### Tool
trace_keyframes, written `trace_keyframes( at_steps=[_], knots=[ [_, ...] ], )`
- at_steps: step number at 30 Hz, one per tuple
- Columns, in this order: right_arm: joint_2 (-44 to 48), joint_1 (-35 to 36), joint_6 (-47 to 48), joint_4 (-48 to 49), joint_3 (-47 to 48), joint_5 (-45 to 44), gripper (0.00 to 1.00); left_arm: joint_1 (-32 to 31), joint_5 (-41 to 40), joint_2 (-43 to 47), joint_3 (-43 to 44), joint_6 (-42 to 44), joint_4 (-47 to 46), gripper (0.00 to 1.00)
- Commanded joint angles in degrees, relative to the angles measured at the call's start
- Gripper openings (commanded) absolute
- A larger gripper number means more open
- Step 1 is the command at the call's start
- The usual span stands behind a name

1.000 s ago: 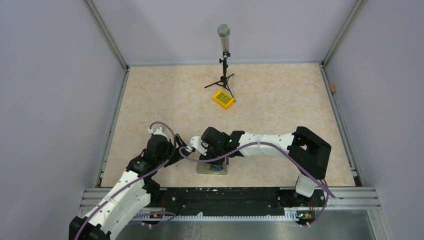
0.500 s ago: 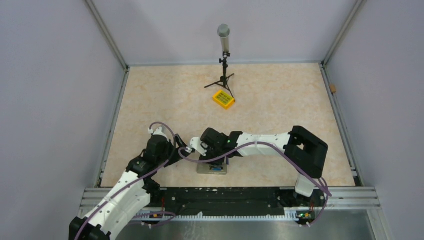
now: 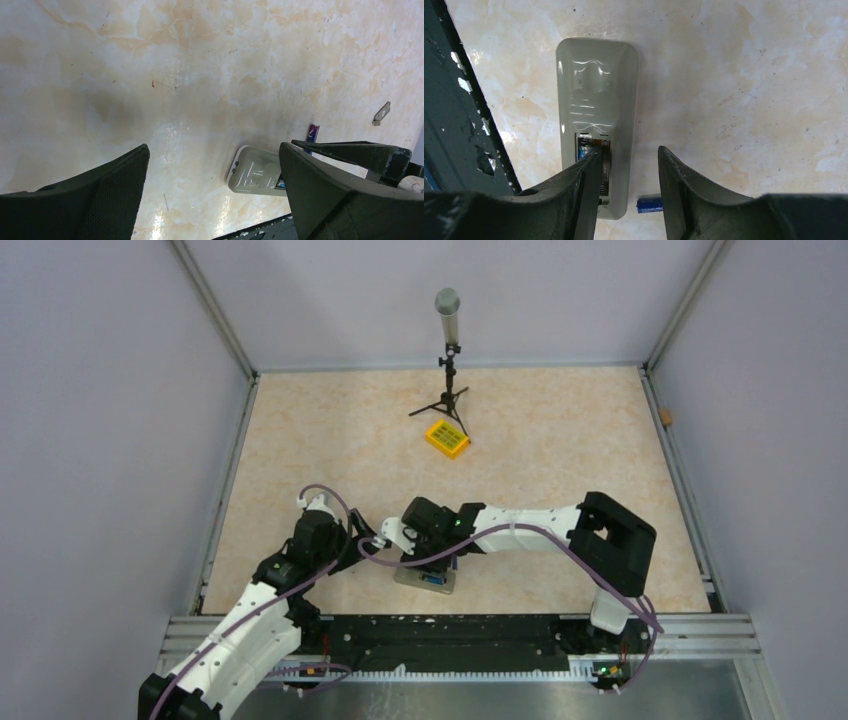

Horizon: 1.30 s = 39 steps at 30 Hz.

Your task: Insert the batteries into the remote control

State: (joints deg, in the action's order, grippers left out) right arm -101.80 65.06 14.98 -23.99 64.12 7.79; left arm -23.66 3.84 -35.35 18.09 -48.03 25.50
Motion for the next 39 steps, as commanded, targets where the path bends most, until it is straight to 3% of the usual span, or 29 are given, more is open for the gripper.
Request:
trace_keyframes(
  at_steps=[1,30,39],
  knots=[
    [0.8,-0.5,0.6,-0.5,-1.1,2.2,0.44,0.3,0.6,0.8,-0.7,0.0,-1.4,0.99],
    [6.4,-0.5,-2.7,1.1,-0.5,-3.8,0.45,0.3,4.1,-1.2,-0.9,0.2,-3.8,0.99],
    [12.8,-0.5,-8.4,-0.2,-2.1,-4.1,0.45,0.3,11.7,-5.8,-0.9,1.5,-7.8,0.99]
  ],
)
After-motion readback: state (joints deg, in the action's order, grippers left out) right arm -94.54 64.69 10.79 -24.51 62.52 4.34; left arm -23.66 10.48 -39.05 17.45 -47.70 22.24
